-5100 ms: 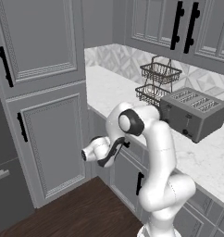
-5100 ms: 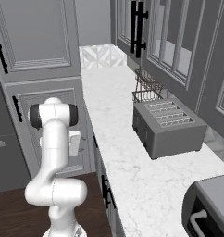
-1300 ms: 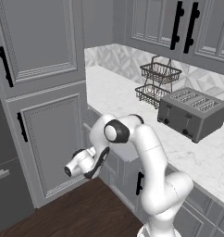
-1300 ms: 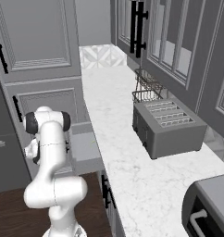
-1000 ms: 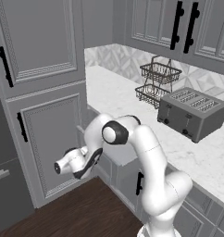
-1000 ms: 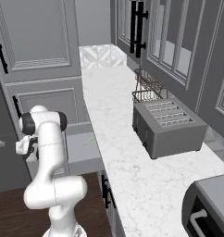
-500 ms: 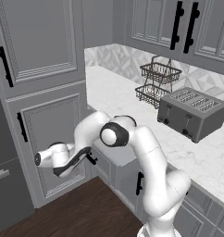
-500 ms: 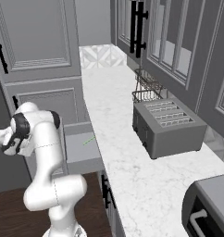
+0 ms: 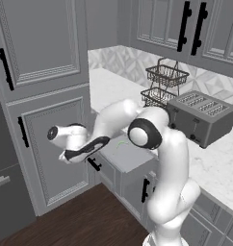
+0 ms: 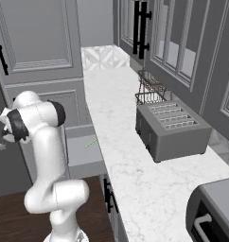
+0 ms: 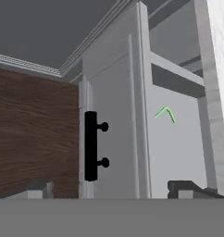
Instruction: Take a straw from the drawer in front and place it inside the glass cup on the dining counter.
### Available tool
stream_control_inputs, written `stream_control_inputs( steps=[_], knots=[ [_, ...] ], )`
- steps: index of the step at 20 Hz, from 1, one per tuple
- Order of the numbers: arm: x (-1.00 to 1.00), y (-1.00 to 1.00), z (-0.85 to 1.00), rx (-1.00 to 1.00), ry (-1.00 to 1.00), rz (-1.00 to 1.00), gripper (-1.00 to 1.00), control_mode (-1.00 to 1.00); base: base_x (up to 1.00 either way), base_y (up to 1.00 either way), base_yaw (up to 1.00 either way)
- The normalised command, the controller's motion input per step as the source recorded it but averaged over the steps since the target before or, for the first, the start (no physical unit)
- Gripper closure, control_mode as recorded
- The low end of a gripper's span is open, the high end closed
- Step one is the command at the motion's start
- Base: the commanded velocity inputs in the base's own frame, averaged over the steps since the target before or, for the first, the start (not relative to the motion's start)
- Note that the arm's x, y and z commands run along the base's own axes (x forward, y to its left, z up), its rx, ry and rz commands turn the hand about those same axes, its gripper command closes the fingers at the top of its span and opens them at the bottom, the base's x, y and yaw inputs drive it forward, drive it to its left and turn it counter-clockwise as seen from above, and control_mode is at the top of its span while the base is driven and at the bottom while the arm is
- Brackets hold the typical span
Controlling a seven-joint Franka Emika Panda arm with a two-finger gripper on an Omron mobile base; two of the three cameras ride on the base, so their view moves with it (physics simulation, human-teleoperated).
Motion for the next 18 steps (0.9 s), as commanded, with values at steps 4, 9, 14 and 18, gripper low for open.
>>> stream_control_inputs(
  steps=[4, 9, 14, 18],
  knots=[
    [0.39, -1.0, 0.49, 0.31, 0.17, -0.02, -1.0, -1.0, 0.0, 0.0, 0.0],
    [0.88, -0.86, -0.12, 0.29, 0.26, 0.0, -1.0, -1.0, 0.0, 0.0, 0.0],
    [0.88, -0.34, -0.46, 0.13, 0.23, 0.0, -1.0, -1.0, 0.0, 0.0, 0.0],
    [0.54, -0.03, -0.36, 0.03, 0.13, 0.0, -1.0, -1.0, 0.0, 0.0, 0.0]
  ],
)
